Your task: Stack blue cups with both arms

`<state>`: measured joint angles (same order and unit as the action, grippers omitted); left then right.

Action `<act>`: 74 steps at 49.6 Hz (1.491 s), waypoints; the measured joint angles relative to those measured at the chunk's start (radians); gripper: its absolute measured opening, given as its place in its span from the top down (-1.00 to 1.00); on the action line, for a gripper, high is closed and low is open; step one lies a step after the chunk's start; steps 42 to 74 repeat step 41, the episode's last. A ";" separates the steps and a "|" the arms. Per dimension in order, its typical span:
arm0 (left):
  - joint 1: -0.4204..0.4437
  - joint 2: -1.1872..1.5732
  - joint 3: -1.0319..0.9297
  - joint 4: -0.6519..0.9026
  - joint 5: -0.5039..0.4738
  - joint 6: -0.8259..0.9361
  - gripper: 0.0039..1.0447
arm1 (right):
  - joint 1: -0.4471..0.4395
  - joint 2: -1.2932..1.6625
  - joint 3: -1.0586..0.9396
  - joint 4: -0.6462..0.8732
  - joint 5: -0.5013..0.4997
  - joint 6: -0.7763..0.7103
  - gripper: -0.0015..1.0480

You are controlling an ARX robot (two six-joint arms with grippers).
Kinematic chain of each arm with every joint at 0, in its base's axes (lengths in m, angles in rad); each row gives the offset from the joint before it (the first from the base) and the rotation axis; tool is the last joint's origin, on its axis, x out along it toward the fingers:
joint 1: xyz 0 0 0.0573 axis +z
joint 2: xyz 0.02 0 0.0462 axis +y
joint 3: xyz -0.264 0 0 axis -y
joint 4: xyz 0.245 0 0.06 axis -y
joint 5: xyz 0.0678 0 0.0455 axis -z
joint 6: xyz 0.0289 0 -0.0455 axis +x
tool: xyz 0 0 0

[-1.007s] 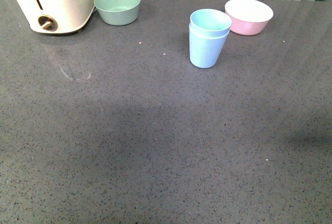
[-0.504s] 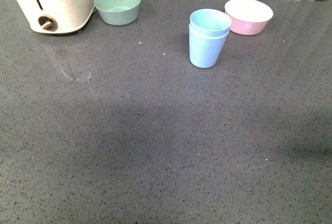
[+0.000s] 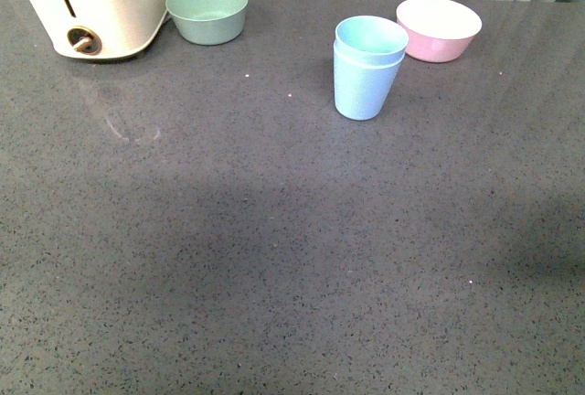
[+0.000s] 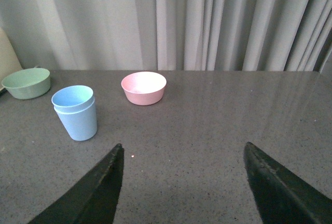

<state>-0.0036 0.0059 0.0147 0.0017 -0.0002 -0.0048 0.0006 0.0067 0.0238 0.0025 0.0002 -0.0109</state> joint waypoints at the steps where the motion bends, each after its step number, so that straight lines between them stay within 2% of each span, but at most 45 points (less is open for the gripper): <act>1: 0.000 0.000 0.000 0.000 0.000 0.000 -0.84 | 0.000 0.000 0.000 0.000 0.000 0.000 -0.40; 6: 0.000 0.000 0.000 0.000 0.000 0.000 -0.84 | 0.000 0.000 0.000 0.000 0.000 0.000 -0.77; 9: 0.000 0.000 0.000 0.000 0.000 0.000 -0.84 | 0.000 0.000 0.000 0.000 0.000 0.001 -0.86; 74: 0.000 0.000 0.000 0.000 0.000 0.000 -0.84 | 0.000 0.000 0.000 0.000 0.000 0.001 -0.83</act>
